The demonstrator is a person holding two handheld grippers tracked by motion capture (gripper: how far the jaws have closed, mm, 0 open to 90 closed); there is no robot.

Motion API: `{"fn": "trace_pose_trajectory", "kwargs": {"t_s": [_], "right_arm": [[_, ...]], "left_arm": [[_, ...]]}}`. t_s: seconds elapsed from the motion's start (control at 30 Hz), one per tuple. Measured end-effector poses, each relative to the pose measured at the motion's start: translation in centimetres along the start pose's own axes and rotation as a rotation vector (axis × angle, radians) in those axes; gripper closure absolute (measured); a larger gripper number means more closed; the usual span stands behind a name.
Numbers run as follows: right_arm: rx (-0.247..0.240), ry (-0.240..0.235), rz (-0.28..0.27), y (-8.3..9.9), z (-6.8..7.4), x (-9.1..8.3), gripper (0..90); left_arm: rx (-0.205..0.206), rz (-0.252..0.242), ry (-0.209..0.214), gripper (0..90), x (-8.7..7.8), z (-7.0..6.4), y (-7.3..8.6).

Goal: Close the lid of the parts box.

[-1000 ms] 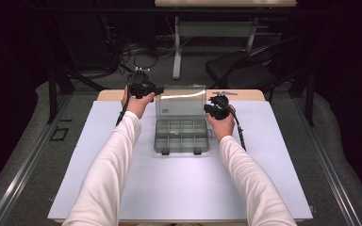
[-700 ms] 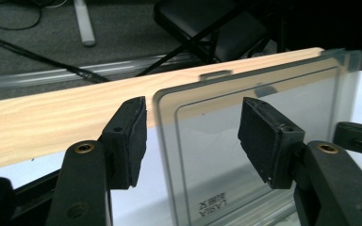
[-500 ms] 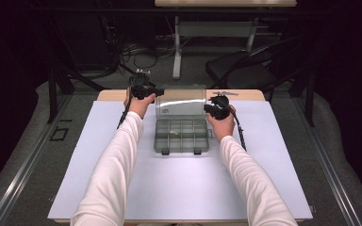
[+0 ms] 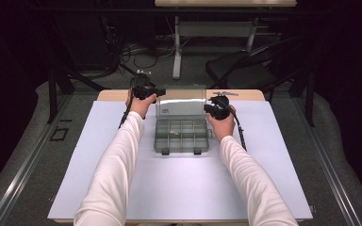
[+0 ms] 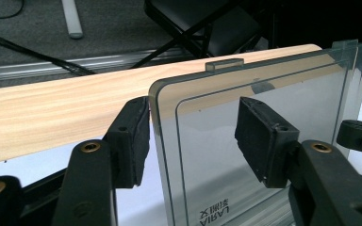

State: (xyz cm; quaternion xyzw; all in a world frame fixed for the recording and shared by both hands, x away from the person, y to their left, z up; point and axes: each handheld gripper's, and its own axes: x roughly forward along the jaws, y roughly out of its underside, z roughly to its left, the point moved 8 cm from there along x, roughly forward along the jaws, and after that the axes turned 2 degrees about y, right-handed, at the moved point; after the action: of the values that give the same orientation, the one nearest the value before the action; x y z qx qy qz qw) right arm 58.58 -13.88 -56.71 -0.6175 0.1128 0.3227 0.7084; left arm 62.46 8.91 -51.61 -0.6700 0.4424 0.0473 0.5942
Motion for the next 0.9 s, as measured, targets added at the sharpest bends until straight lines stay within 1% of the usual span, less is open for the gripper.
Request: {"fn": "trace_pose_trajectory", "kwargs": {"t_s": [0.03,0.1,0.17,0.3,0.37,0.43,0.57,0.6,0.67,0.77,0.83,0.9], "right_arm": [[-0.001,0.000,-0.001,0.0,0.0,0.0,86.2],[0.000,0.001,-0.001,0.0,0.0,0.0,86.3],[0.000,0.001,-0.002,0.0,0.0,0.0,86.3],[0.000,0.000,-0.004,0.0,0.0,0.0,86.2],[0.000,0.003,-0.004,0.0,0.0,0.0,86.2],[-0.001,0.004,-0.003,0.0,0.0,0.0,86.2],[-0.004,0.004,-0.004,0.0,0.0,-0.1,86.2],[-0.002,0.003,-0.003,0.0,0.0,-0.1,86.3],[-0.001,0.004,-0.004,0.0,0.0,0.0,86.2],[0.000,0.003,-0.004,0.0,0.0,-0.1,86.3],[-0.002,0.002,-0.006,0.0,0.1,0.0,86.3],[0.001,0.002,-0.005,0.0,0.1,0.0,86.2]], "left_arm": [[-0.001,0.002,0.001,46.9,0.0,0.0,0.0],[0.011,0.006,-0.004,47.7,0.1,0.1,0.1],[0.007,0.003,-0.005,48.7,0.1,0.1,0.1],[0.030,0.008,-0.030,57.5,0.0,0.4,0.1],[0.030,0.010,-0.031,60.3,-0.1,0.6,0.1],[0.020,0.008,-0.031,63.2,-0.1,0.7,0.1],[0.034,0.014,-0.045,69.0,-0.2,0.9,0.1],[0.035,0.027,-0.037,70.8,-0.4,0.9,0.2],[0.037,0.017,-0.046,74.5,-0.4,1.1,0.1],[0.037,0.011,-0.046,80.8,-0.5,1.3,0.1],[0.039,0.005,-0.046,81.6,-0.5,1.3,0.2],[0.048,0.009,-0.048,81.7,-0.6,1.2,0.2]]}}
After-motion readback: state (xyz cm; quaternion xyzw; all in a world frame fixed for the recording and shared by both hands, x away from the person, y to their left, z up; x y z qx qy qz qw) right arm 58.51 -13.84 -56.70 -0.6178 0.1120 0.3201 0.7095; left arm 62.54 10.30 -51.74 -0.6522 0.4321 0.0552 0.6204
